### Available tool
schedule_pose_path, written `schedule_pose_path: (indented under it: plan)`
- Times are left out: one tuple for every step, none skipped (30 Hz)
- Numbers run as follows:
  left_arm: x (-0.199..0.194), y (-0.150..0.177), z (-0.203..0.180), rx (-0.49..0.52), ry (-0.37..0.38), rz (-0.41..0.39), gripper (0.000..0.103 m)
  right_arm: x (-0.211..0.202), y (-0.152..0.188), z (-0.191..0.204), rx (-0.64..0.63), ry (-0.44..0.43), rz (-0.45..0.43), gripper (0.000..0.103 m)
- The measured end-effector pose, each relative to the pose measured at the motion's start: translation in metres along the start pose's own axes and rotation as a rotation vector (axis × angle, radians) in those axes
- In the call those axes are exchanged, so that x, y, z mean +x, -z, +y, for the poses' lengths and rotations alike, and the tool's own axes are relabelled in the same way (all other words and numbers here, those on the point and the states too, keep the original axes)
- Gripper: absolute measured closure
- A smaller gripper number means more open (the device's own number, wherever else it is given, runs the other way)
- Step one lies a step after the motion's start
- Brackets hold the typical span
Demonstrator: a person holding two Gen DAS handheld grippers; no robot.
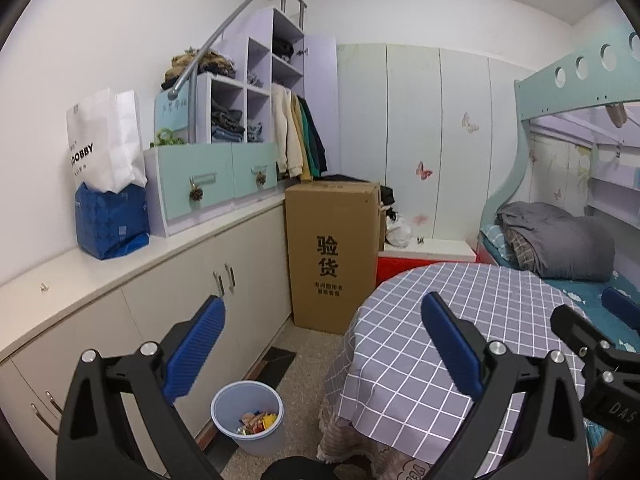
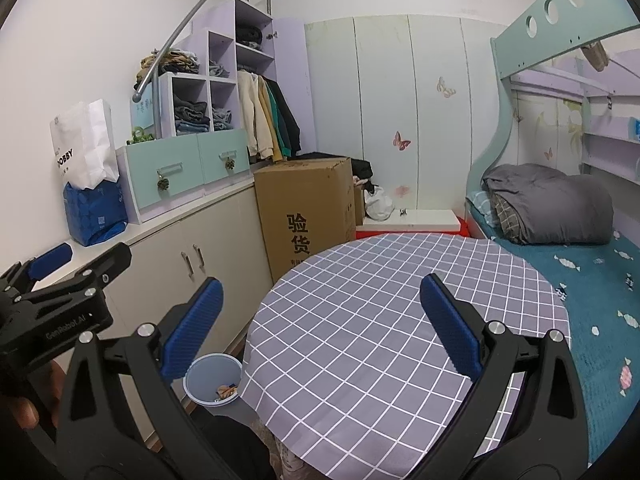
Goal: Collect trash
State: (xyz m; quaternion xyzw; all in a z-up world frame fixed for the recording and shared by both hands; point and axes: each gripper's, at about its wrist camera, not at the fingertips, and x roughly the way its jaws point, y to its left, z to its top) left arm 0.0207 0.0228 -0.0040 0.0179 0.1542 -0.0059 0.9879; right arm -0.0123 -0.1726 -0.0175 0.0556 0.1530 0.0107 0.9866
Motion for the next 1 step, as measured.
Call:
schedule_pose_path:
  plan:
    - [0.0035,0.0011,-0.0016,0.001,0.001,0.009,0.007,0.0048,0.0007,-0.0028,0.004,-0.001,0.009,0.006]
